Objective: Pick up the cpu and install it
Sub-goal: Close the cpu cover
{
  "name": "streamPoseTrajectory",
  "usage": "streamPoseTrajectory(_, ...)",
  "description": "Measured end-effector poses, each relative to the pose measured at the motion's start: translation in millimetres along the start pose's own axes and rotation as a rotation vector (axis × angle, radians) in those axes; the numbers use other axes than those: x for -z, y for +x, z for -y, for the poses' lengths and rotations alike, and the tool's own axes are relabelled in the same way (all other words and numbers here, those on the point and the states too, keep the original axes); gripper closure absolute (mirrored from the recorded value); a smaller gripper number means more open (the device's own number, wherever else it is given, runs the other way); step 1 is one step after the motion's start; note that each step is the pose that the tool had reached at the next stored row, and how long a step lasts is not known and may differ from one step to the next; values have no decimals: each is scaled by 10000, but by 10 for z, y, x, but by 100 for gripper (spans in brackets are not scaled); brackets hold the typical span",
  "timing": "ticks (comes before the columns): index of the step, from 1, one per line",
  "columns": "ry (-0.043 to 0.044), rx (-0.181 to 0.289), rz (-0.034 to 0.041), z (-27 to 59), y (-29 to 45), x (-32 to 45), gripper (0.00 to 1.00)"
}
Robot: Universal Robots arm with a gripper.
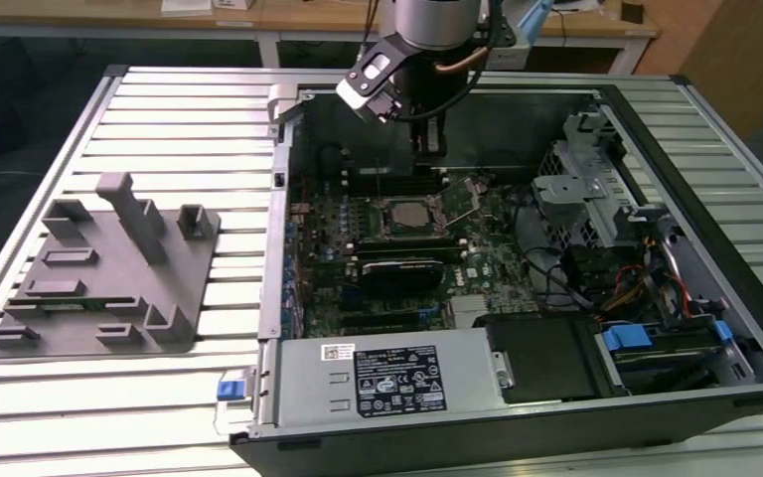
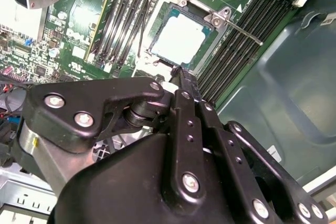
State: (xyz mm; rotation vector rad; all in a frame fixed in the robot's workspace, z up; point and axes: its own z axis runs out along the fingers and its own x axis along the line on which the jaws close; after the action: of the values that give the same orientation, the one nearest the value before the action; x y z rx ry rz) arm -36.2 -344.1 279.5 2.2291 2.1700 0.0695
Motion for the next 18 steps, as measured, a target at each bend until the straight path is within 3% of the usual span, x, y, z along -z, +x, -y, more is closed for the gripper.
streamPoseTrajectory(18,0,1,0,-79,2,-4,89)
